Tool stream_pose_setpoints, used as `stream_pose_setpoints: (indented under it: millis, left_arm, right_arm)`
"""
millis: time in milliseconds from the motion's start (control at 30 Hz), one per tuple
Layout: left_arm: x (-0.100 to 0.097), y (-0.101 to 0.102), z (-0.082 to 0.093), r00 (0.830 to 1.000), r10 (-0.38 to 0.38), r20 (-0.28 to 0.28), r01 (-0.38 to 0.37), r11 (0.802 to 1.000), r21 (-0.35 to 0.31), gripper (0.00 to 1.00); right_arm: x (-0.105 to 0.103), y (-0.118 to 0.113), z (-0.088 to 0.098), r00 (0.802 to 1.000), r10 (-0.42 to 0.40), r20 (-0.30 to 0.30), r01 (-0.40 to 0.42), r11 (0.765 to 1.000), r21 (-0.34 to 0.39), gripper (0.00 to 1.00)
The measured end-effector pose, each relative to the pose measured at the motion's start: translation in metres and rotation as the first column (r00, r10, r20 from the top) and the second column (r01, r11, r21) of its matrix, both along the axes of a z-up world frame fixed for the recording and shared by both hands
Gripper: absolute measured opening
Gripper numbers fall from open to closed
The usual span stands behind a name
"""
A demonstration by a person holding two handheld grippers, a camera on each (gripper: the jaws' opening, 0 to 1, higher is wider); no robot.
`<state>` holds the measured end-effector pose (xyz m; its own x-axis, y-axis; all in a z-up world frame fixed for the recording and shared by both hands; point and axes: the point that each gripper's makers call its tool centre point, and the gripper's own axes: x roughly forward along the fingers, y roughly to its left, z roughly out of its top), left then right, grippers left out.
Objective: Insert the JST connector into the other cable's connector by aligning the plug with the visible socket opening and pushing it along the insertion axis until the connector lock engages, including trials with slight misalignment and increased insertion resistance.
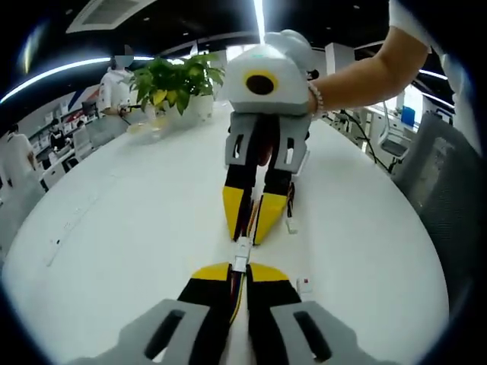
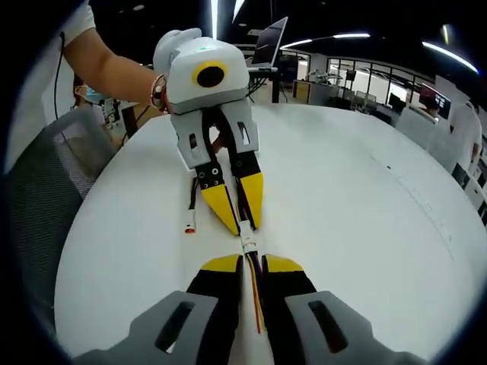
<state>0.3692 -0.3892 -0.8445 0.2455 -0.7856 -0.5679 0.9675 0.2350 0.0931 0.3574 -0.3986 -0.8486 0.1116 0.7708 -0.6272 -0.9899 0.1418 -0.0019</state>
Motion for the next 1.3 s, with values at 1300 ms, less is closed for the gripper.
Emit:
stream_pose_setpoints:
  millis: [1300]
  left_arm:
    - [-0.005,0.031,0.057,0.985,0.165,0.042,-0.158,0.978,-0.138,0.14]
  right_arm:
    - [-0.003,-0.012,0.043,0.996,-0.075,0.056,0.072,0.996,0.053,0.14]
